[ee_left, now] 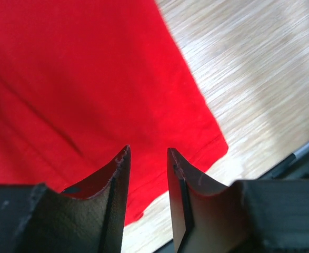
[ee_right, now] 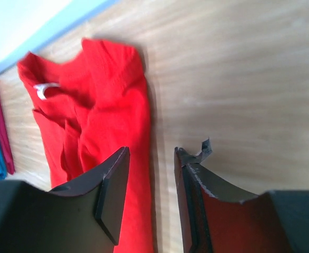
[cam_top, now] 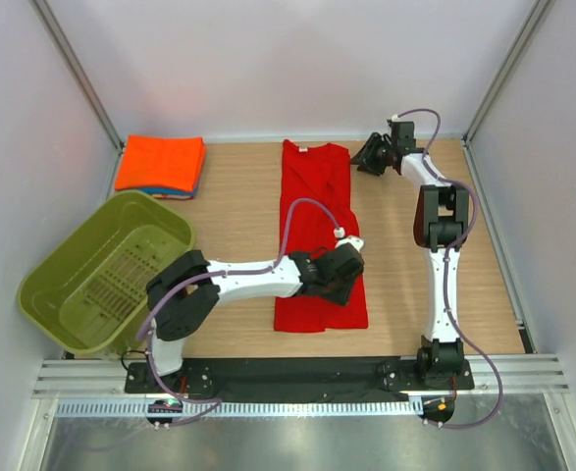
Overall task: Fold and stack the t-shirts
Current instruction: Fold the tshirt
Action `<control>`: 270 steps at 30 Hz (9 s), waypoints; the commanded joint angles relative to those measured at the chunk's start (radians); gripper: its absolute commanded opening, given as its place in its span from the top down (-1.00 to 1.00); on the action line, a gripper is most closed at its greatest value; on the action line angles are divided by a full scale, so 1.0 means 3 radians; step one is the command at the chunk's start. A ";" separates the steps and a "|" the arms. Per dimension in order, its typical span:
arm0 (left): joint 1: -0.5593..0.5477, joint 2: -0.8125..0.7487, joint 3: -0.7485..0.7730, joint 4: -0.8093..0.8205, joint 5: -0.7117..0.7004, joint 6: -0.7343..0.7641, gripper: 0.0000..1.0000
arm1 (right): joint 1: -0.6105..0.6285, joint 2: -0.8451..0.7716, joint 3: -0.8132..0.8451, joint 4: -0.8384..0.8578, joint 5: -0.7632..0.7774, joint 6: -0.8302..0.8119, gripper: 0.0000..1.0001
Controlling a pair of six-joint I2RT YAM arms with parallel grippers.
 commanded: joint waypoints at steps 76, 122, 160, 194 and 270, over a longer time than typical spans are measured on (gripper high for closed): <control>0.0386 -0.0705 0.0471 -0.1374 -0.0330 0.0045 0.04 | -0.0108 -0.1376 -0.0766 -0.1353 0.0649 -0.0053 0.01; 0.0827 -0.1570 -0.2337 0.0073 0.0857 -0.0978 0.99 | 0.2219 -0.5028 -0.5304 -0.1309 0.1468 0.1256 0.09; 0.0694 -0.2046 -0.2169 -0.0509 0.0361 -0.0947 0.07 | 0.1038 -0.1199 -0.0479 -0.0782 0.1601 -0.0682 0.24; 0.0694 -0.1683 -0.1714 -0.0586 0.0376 -0.0763 0.08 | 0.0839 -0.0421 0.0310 -0.0685 0.1479 -0.0917 0.28; 0.0699 -0.1831 -0.1821 -0.0612 0.0289 -0.0840 0.10 | 0.1196 -0.0651 -0.0303 0.0016 0.0604 -0.0110 0.98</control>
